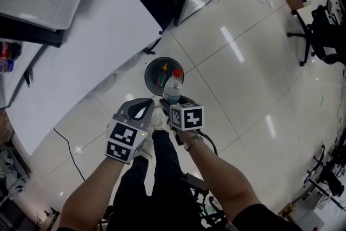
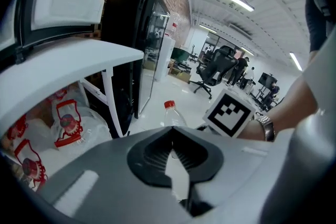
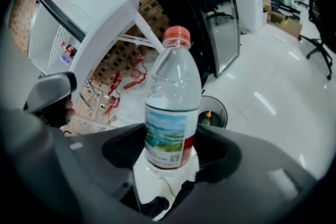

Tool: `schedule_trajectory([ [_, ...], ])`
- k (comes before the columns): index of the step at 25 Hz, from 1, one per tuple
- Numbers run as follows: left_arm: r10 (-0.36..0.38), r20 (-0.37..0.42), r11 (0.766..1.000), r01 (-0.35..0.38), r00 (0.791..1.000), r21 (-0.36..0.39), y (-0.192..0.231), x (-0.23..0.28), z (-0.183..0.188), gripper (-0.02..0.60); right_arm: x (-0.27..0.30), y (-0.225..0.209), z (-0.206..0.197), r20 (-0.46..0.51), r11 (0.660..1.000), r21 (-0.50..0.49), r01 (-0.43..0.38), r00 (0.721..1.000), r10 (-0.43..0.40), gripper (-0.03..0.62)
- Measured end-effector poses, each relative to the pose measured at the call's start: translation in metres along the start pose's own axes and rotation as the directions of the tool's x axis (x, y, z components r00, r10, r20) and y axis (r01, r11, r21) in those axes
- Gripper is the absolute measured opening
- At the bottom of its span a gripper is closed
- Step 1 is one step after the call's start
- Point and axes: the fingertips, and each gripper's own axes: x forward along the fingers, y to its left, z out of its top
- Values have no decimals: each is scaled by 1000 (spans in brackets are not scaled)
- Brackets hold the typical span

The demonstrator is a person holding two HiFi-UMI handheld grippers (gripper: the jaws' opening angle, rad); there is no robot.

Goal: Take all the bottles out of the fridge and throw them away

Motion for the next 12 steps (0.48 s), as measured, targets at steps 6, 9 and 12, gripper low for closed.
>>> schedule_trajectory([
  [6,-4,-45,1000,2,999,-27,16,24,-25,5,45,-28,-14,-71,997,70,24,997,-19,284],
  [9,7,-60,999,-10,998,-38,22,31,-33,3,61,-37,-19,-94,996,91,27,995,-18,284],
  [12,18,-62,998,-22,998,-51,29,37,-37,3,76,-43,-21,-107,994,111,24,994,-13,284],
])
